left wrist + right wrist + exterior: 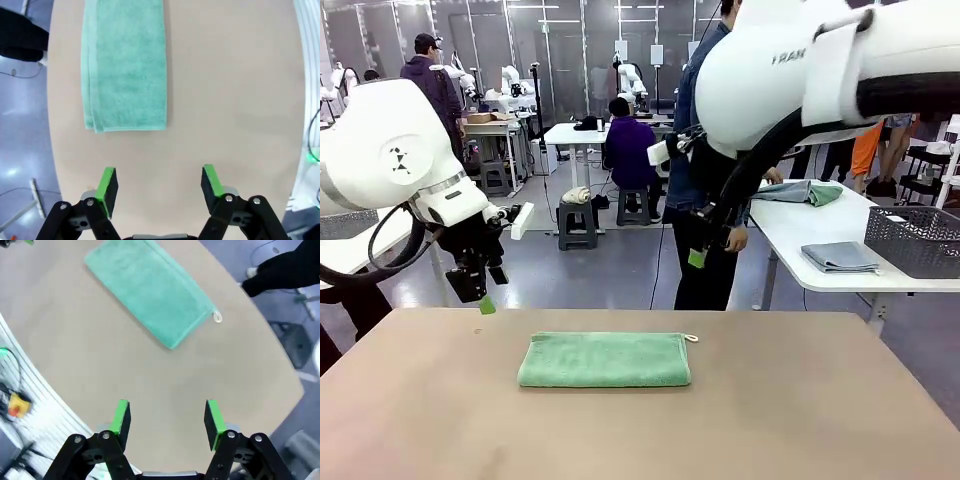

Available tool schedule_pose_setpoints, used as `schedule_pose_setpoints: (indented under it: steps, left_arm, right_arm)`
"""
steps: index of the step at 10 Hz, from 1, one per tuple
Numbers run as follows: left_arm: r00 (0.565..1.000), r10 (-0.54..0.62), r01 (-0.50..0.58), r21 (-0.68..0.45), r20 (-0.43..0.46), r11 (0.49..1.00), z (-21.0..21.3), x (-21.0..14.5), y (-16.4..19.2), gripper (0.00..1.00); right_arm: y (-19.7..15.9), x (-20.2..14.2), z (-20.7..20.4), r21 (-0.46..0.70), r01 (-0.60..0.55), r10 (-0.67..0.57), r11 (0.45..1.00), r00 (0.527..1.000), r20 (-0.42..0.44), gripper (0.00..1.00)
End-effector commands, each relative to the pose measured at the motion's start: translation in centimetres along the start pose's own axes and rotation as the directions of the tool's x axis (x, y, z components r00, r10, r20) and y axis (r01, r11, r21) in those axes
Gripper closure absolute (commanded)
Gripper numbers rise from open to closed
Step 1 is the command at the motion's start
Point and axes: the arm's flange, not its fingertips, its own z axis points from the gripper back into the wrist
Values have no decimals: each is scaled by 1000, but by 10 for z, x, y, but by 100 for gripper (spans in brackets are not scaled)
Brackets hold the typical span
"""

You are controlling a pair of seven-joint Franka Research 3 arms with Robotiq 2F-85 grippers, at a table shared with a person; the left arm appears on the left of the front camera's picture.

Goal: Fold the towels and place them in the basket.
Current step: When a person lays out a Towel with hook on the table, fold it in half twice.

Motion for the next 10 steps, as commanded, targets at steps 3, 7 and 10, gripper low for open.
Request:
schedule_pose_setpoints:
  steps: [3, 7, 10]
  left_arm:
    - [996, -37, 36, 23, 86, 999, 2, -10, -14, 16]
    - [994, -57, 54, 34, 90, 998, 1, -6, -14, 16]
    - [994, -42, 40, 29, 105, 999, -4, -14, -13, 16]
  right_arm:
    - [-22, -67, -37, 315, 302, -371, 900, 909, 189, 26]
    - [-55, -117, -86, 382, 580, -655, 719, 750, 93, 26]
    - [-64, -119, -97, 370, 635, -704, 678, 706, 76, 26]
